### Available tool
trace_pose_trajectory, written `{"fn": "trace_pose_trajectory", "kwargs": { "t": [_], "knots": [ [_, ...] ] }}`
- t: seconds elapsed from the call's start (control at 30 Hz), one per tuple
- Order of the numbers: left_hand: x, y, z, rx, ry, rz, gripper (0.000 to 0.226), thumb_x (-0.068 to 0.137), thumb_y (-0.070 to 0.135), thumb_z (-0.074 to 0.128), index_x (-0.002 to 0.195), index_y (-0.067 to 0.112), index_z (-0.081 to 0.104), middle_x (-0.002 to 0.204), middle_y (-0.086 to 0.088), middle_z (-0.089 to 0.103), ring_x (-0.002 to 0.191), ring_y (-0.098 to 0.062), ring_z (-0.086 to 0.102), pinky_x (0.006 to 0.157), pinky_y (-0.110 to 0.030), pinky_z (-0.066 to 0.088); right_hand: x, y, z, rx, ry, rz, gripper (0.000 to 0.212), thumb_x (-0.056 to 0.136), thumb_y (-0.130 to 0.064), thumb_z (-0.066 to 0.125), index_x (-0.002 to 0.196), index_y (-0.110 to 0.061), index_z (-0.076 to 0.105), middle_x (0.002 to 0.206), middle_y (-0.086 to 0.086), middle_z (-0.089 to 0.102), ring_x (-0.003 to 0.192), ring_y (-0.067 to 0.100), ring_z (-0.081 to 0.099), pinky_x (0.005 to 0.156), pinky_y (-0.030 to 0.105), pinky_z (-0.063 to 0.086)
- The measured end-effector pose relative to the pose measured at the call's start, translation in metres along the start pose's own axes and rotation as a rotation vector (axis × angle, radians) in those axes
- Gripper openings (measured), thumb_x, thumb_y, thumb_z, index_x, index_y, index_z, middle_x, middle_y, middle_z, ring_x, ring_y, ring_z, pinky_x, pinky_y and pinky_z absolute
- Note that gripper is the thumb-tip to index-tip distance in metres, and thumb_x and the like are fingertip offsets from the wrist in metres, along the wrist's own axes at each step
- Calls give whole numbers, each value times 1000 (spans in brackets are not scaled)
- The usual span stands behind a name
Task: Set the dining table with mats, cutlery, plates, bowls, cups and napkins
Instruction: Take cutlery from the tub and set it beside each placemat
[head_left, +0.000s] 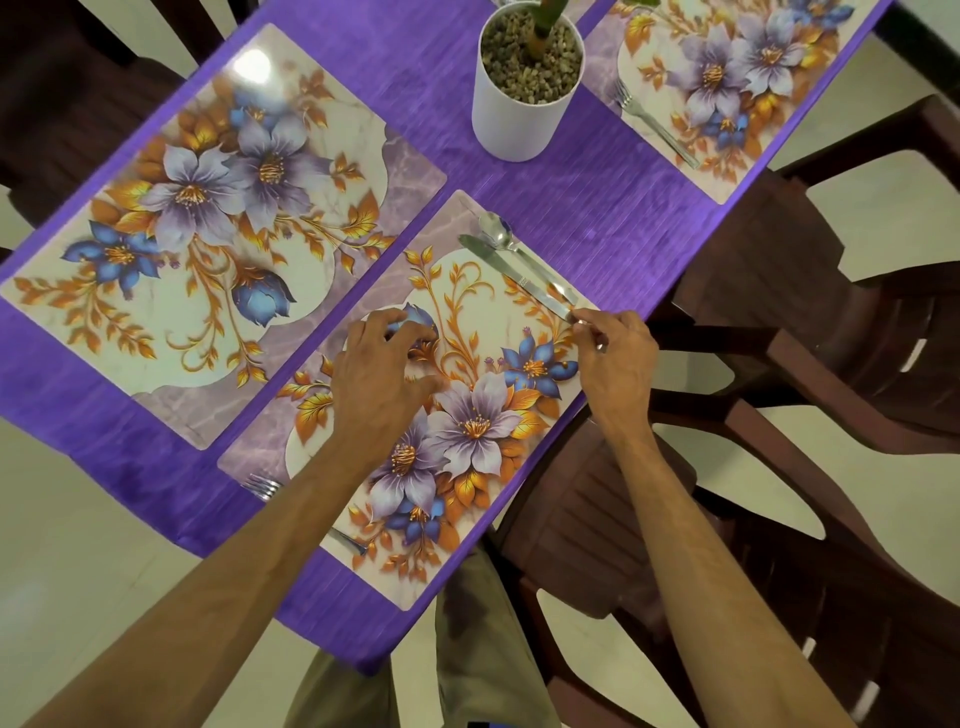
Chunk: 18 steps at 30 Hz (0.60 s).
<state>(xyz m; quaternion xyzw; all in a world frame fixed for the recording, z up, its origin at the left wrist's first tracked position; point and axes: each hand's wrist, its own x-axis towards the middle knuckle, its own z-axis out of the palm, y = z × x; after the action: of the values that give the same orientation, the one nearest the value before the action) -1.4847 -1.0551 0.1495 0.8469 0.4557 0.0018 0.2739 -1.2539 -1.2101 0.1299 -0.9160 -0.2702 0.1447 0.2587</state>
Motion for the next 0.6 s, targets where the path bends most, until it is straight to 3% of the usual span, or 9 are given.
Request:
{"fn": "trace_pose_trajectory", "kwargs": {
  "t": [0.33, 0.5, 0.6],
  "knots": [
    [-1, -1, -1, 10, -36, 5, 56, 77, 47, 88, 127, 28, 70, 144, -4, 54, 131, -30, 46, 98, -50, 49, -3, -3, -2, 32, 0, 5, 25, 102, -27, 65, 124, -20, 74, 118, 4, 62, 107, 16, 64, 87, 35, 62],
    [-4, -6, -23, -86, -113, 97, 43, 92, 44, 76, 129, 23, 69, 143, -6, 54, 130, -30, 49, 102, -49, 48, -12, -9, -20, -37, -19, -9, 28, 104, -23, 61, 131, -19, 68, 124, 5, 64, 110, 17, 65, 87, 32, 60],
    [-24, -20, -41, -71, -103, 187, 36, 96, 38, 72, 128, 21, 68, 136, -5, 59, 127, -29, 54, 103, -50, 48, -36, -8, -41, -40, -40, 0, 28, 105, -24, 58, 130, -19, 67, 125, 5, 63, 108, 14, 64, 78, 20, 55]
  ]
}}
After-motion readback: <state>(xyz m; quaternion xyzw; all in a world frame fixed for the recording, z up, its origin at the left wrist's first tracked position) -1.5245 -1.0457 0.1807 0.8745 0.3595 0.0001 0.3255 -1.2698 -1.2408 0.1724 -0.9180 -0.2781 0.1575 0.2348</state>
